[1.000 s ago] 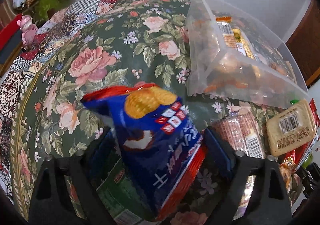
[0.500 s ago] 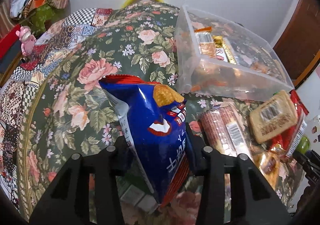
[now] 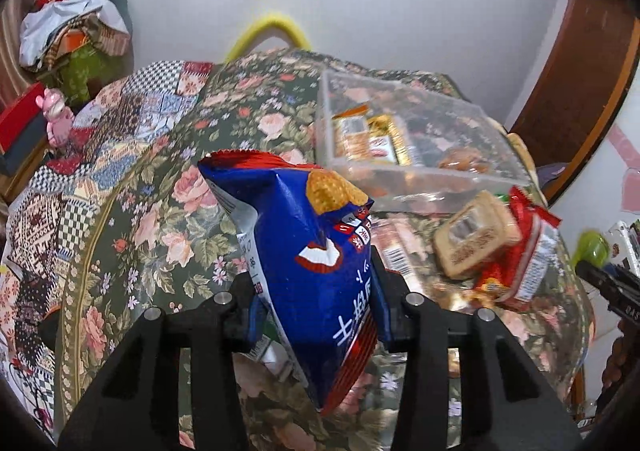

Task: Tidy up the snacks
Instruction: 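Carry the blue bag and green jelly cup over the clear box and release both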

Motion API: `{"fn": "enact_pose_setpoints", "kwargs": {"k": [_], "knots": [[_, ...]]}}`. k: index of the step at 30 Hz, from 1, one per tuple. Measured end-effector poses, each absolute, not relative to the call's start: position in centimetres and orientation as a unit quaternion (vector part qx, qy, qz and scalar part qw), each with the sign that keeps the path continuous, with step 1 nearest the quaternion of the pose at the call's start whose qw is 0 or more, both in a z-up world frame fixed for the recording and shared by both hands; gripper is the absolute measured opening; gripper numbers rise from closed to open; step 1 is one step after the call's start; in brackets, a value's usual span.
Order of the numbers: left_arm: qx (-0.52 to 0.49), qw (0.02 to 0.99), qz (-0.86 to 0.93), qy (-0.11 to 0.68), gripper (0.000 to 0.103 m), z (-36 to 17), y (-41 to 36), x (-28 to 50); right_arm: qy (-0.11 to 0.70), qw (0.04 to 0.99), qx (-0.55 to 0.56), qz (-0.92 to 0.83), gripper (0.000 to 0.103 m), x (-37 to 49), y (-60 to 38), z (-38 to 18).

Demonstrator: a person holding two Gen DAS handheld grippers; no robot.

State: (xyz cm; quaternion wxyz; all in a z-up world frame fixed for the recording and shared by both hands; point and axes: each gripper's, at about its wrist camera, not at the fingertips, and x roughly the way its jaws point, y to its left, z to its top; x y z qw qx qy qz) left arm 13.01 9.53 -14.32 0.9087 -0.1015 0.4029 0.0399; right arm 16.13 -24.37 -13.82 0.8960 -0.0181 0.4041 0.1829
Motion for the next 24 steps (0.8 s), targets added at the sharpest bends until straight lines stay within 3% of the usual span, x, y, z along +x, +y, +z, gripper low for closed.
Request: {"fn": "enact_pose_setpoints", "kwargs": {"k": [12, 24], "knots": [[-0.084, 0.927, 0.004, 0.365, 0.043, -10.0, 6.8, 14.8, 0.345, 0.913, -0.038, 0.216, 0.053, 18.6, -21.4, -9.4], [-0.08, 0.928, -0.029, 0.362, 0.043, -10.0, 4.6, 19.5, 0.315, 0.916, -0.065, 0.239, 0.053, 22.3, -17.5, -8.0]]}}
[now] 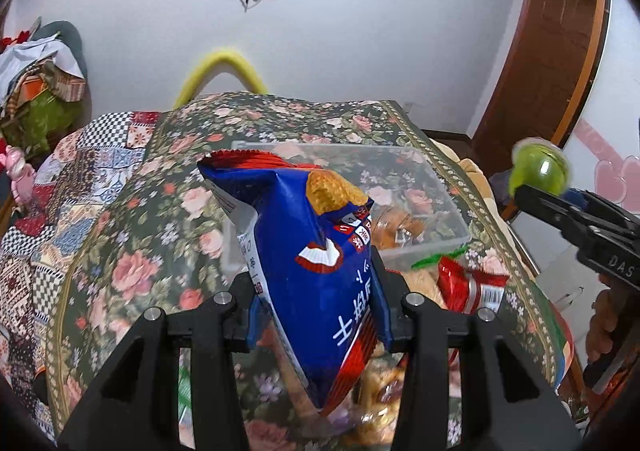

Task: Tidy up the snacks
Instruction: 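Carry the blue bag and green jelly cup over the clear box and release both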

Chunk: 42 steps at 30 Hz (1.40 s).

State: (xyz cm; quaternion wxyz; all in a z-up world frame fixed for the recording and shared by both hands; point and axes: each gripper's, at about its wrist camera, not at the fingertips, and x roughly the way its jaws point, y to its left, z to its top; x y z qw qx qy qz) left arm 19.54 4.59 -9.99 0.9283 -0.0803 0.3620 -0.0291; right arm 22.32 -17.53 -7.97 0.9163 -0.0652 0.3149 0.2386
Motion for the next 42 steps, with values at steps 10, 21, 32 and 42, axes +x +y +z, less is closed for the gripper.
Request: {"fn": "enact_pose_setpoints", "kwargs": {"k": [10, 21, 32, 42], "knots": [[-0.073, 0.928, -0.033, 0.365, 0.043, -10.5, 4.4, 23.8, 0.346, 0.9, -0.077, 0.252, 0.053, 26.1, -14.3, -9.9], [-0.07, 0.914, -0.031, 0.399, 0.043, -12.6, 5.6, 28.7, 0.412, 0.867, -0.103, 0.262, 0.053, 30.6, -12.2, -12.6], [-0.058, 0.9, -0.023, 0.432, 0.044, -15.5, 5.3, 30.5, 0.428, 0.85, -0.144, 0.271, 0.054, 31.5, -10.9, -14.4], [-0.066, 0.898, -0.01, 0.436, 0.061, -15.4, 5.8, 30.3, 0.414, 0.858, -0.149, 0.265, 0.053, 31.2, -11.0, -13.6]]}}
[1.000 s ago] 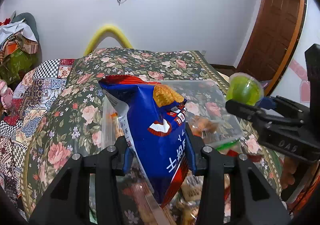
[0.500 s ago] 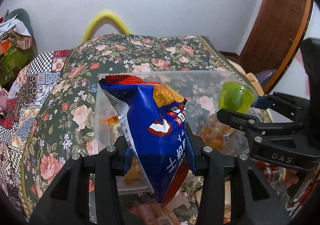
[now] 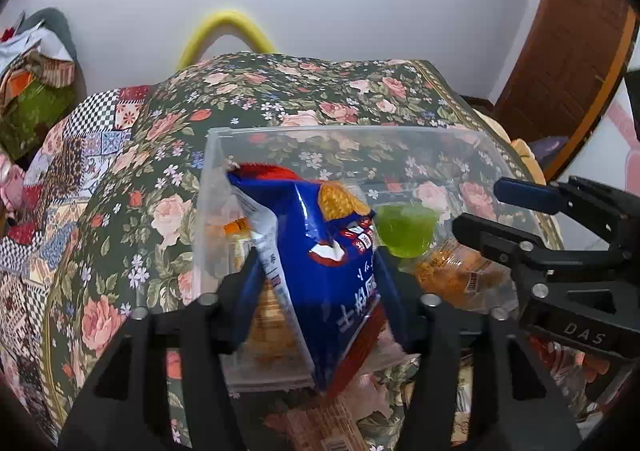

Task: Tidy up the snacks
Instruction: 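Carry the blue bag and green jelly cup over the clear box and release both, then grasp the green-wrapped pack with the left gripper while the right grasps the red-and-white bag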

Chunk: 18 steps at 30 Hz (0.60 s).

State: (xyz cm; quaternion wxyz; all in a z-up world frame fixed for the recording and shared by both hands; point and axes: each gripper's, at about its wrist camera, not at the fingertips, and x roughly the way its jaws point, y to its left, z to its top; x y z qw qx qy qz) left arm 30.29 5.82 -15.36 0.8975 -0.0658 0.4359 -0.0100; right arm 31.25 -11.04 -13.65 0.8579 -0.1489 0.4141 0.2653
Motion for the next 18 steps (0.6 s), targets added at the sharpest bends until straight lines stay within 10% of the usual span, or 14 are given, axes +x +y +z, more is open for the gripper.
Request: {"fn": "enact_pose_setpoints", "kwargs": {"k": [18], "knots": [[-0.055, 0.921, -0.017, 0.385, 0.08, -9.3, 6.9, 22.4, 0.378, 0.887, -0.102, 0.246, 0.06, 25.0, -16.0, -9.9]]}}
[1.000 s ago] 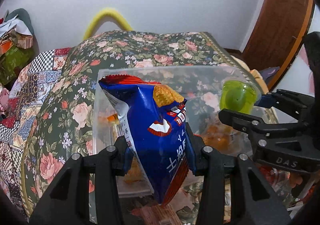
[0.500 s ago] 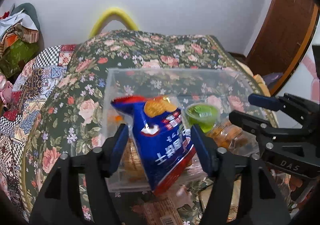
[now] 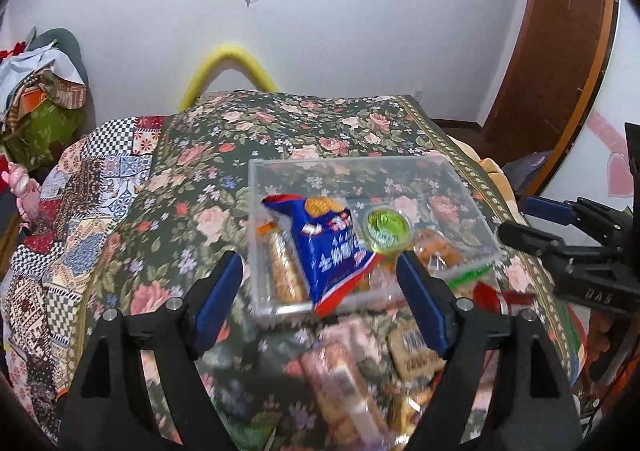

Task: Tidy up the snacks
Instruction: 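Grasp the green-wrapped pack with the left gripper while the right grasps the red-and-white bag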

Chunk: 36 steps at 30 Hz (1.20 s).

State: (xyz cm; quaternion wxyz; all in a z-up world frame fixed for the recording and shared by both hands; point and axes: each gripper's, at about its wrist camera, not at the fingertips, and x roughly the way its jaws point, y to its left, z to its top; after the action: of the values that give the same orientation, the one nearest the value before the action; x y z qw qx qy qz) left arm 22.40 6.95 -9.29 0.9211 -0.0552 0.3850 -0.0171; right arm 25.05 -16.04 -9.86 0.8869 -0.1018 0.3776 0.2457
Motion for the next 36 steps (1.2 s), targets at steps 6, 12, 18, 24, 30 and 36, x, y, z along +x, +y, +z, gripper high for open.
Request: {"fn": "enact_pose_setpoints", "kwargs": {"k": [6, 12, 18, 24, 30, 36], "knots": [[-0.049, 0.919, -0.012, 0.39, 0.081, -8.9, 7.9, 18.7, 0.386, 0.89, -0.075, 0.232, 0.064, 22.3, -18.3, -10.3], [-0.043, 0.913, -0.004, 0.406, 0.081, -10.0, 9.0, 15.7, 0.404, 0.887, -0.044, 0.22, 0.068, 20.3, -20.2, -11.4], [-0.048, 0.898, 0.008, 0.437, 0.081, -13.1, 10.3, 13.4, 0.425, 0.881, -0.034, 0.204, 0.068, 18.9, -21.1, -13.3], [-0.052, 0.881, 0.022, 0.469, 0.081, -16.3, 11.2, 12.3, 0.444, 0.874, -0.028, 0.197, 0.071, 17.9, -21.2, -15.2], [-0.069, 0.867, 0.033, 0.492, 0.081, -19.5, 12.3, 12.2, 0.464, 0.865, -0.023, 0.191, 0.074, 18.0, -20.4, -17.2], [-0.083, 0.856, 0.042, 0.508, 0.081, -22.0, 13.3, 12.7, 0.483, 0.855, 0.012, 0.19, 0.074, 18.8, -19.6, -18.3]]}}
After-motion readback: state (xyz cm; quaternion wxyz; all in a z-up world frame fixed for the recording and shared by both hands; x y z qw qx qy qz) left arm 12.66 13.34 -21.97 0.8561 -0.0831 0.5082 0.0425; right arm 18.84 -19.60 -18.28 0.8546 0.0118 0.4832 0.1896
